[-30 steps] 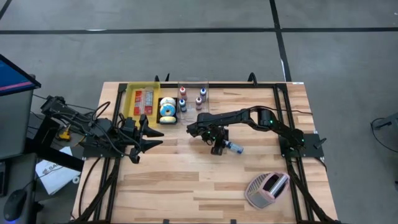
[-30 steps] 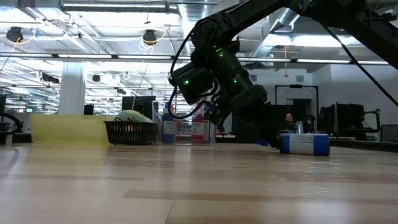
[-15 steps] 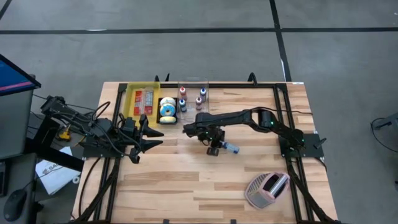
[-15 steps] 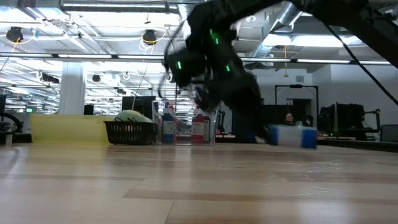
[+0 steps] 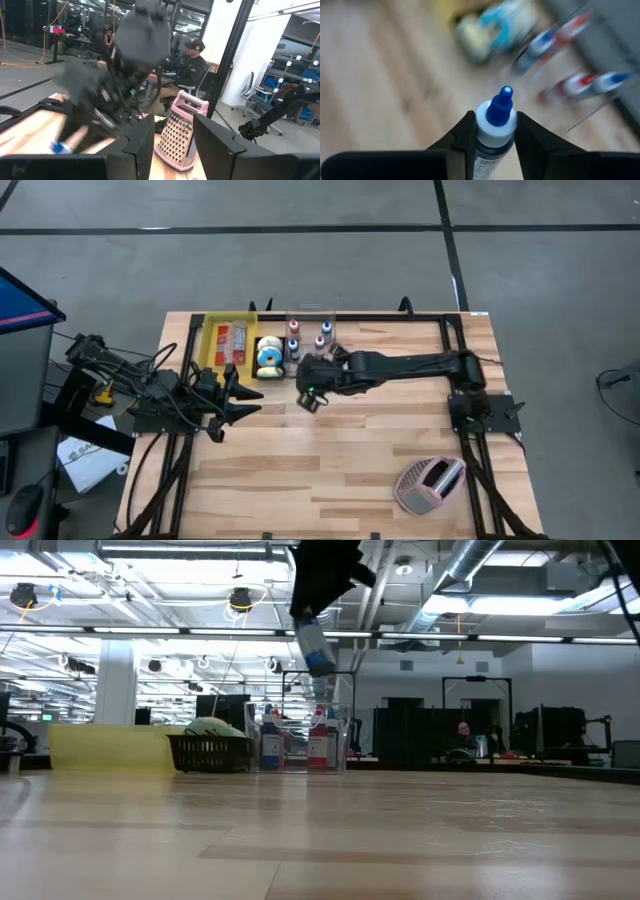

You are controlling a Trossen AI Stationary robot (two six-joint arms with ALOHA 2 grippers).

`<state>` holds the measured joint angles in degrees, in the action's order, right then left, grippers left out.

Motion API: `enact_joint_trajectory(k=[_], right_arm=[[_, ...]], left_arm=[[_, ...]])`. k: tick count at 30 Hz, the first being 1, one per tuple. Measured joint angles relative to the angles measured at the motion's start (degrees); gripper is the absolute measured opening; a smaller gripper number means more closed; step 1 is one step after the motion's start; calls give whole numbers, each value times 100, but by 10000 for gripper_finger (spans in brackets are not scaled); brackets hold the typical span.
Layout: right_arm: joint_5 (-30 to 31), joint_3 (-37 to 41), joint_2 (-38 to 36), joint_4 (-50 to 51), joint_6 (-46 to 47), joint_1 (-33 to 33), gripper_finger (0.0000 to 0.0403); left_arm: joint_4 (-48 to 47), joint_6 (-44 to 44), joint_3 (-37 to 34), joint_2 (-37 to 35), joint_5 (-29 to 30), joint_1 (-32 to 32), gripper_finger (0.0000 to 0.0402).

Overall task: Pick & Place Food Item
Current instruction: Put the blue food coloring bottle into the transparent bin

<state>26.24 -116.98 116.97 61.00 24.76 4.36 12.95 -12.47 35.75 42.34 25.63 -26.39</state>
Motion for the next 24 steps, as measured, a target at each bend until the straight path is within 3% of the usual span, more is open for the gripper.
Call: enact_joint_trajectory(k=[4, 10, 15, 19, 24], right_arm=[[962, 938, -530, -1357, 169, -9, 93], [1350, 2803, -1250, -3254, 654, -69, 93], [2113, 4023, -1779, -4529, 779, -180, 93], [2485, 4456, -1965, -5426, 365, -365, 93], [2365, 4629, -1788, -5692, 327, -595, 93]], left_arm=[[-3, 11, 0, 1, 0, 0, 131], [-6, 15, 0, 1, 0, 0, 131], [-6, -2, 0, 3, 92, 0, 131], [8, -108, 0, 3, 169, 0, 131], [-1, -172, 0, 3, 334, 0, 131]])
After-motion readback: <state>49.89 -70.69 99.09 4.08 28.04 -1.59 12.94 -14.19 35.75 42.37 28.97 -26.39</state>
